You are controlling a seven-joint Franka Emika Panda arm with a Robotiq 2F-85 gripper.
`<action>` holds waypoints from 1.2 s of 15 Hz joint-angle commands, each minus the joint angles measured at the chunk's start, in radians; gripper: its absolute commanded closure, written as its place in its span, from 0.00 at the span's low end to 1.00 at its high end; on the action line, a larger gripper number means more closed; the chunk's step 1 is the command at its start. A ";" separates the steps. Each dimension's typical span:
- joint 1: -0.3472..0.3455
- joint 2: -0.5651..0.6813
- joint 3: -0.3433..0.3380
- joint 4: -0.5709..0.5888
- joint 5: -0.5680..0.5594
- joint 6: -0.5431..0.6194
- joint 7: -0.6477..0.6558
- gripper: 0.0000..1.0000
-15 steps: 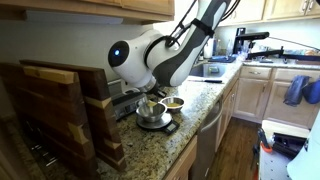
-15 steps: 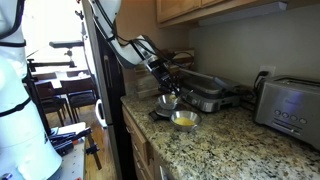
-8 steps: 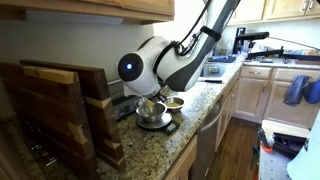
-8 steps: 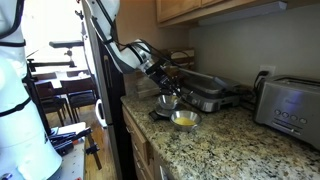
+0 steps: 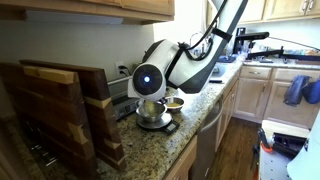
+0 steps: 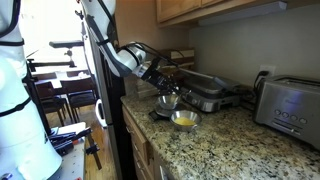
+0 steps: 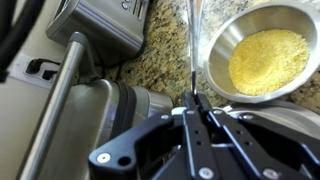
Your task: Pick up the spoon and scoop some of the contents from the silver bowl and put it in the other silver bowl.
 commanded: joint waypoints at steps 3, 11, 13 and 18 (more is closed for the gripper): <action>0.014 -0.103 0.014 -0.114 -0.162 -0.009 0.274 0.97; 0.010 -0.140 0.020 -0.168 -0.283 -0.054 0.582 0.97; 0.009 -0.141 0.019 -0.172 -0.300 -0.074 0.649 0.97; 0.002 -0.139 0.017 -0.179 -0.267 -0.054 0.665 0.97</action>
